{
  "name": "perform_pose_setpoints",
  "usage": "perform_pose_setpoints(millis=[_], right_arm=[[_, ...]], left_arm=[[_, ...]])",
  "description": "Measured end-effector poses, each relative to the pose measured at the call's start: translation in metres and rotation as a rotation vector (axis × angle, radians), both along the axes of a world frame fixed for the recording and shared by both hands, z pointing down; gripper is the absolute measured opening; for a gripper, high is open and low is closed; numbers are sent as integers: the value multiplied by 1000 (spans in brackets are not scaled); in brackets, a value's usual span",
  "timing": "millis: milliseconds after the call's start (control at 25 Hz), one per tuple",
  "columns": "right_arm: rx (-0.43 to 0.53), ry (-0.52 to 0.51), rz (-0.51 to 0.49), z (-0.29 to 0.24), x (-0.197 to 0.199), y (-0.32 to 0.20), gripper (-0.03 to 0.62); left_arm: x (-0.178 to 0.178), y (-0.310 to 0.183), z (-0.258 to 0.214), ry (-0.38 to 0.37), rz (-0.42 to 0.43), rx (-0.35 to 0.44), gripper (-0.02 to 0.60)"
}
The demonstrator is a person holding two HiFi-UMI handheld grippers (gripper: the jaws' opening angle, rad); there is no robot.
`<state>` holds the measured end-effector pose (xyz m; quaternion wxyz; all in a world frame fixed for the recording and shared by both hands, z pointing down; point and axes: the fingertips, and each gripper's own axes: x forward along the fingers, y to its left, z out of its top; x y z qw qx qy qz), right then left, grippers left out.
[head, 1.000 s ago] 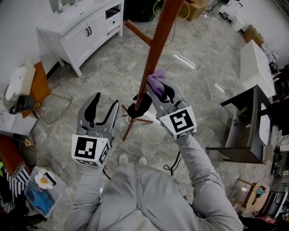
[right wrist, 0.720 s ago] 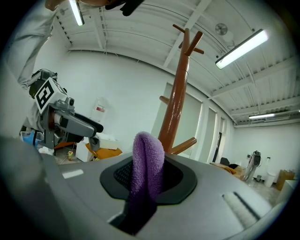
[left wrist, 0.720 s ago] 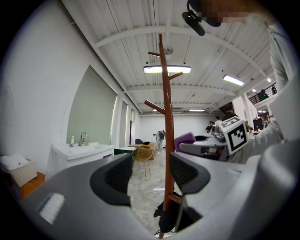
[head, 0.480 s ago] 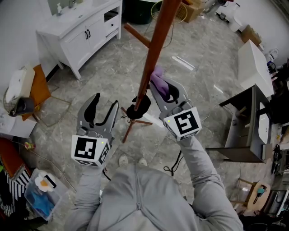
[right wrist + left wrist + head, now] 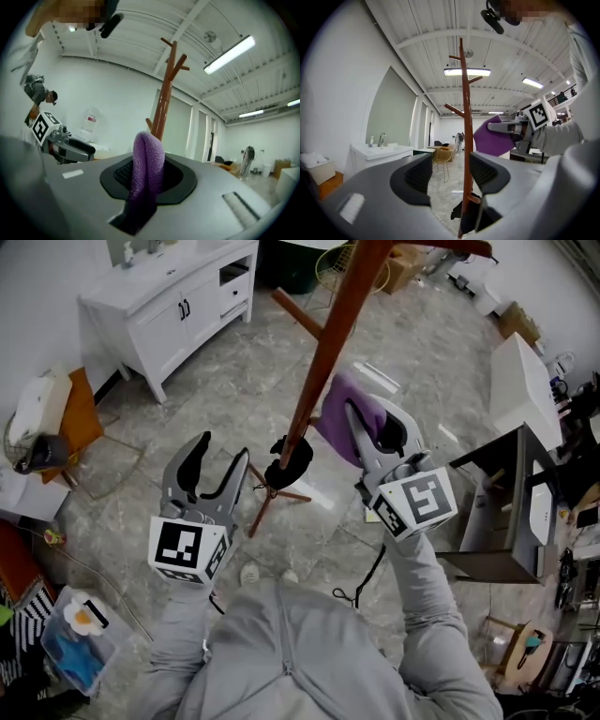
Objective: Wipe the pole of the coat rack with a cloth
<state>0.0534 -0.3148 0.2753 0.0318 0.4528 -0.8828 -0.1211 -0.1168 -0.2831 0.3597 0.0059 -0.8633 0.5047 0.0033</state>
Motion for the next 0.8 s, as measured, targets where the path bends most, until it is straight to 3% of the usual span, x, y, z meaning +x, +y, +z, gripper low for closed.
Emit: perform_pose_setpoints(millis=[160,360,600,800], right_arm=[[-166,-40,13,39,-9,-13,69],[-344,42,103,89,-13,-41,69],[-344,189,174,98,-12,-50,69],[-345,196,232,98,7,-51,69]], left_arm=[[-4,2,0,4,-2,2,267],[-8,3,2,10,-8,-1,267],[-13,1,8,18,-11,-13,267],[-12,-2,12,20,2,-16,267]])
